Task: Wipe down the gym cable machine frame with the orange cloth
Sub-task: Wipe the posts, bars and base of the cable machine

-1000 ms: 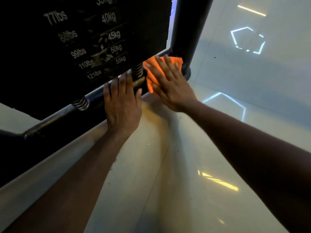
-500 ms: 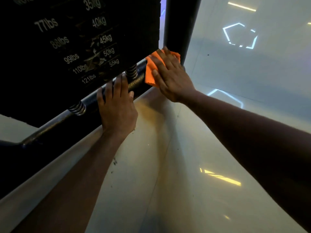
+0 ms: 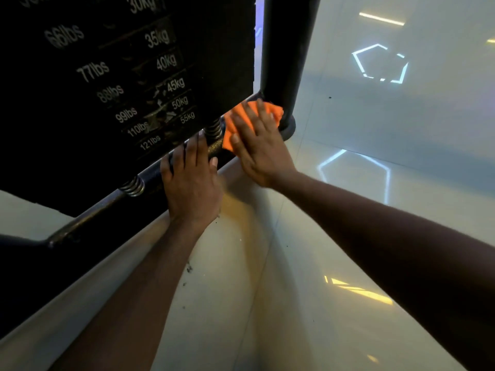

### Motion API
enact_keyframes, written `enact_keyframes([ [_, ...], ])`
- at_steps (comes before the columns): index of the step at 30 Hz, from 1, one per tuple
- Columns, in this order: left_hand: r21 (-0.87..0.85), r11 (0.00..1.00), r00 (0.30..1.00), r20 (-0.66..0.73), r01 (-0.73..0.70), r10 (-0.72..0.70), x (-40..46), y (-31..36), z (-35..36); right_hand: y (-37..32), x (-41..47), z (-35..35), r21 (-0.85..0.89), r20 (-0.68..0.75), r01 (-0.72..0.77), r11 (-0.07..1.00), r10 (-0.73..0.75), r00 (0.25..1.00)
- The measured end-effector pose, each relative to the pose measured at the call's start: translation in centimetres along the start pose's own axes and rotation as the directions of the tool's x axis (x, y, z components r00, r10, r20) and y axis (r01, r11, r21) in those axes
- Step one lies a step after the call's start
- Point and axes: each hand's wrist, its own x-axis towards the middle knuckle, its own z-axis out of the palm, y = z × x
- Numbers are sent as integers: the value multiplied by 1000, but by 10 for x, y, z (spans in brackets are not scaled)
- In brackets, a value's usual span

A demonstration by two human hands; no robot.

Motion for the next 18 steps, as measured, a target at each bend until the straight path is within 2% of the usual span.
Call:
enact_keyframes([
  [4,4,1000,1000,10,3,-3,1,2,-1,27,3,-10,-97,80,202,975,-194,978],
  [7,9,1000,1000,23,-1,1,2,0,0,52,21,-26,-132,91,142,981,-130,987],
  [10,4,1000,1000,27,5,-5,2,-1,1,26,12,-14,-36,12,23,999,-23,1000],
  [13,8,1000,1000,23,8,-8,0,1,-1,4,-9,2,8,41,95,995,-95,995],
  [16,9,1000,1000,11,10,-10,0,2,-1,25,-2,-8,-37,113,217,975,-212,971],
  [18,-8,1000,1000,6,17,-17,0,3,-2,44,9,-20,-62,130,195,979,-186,974],
])
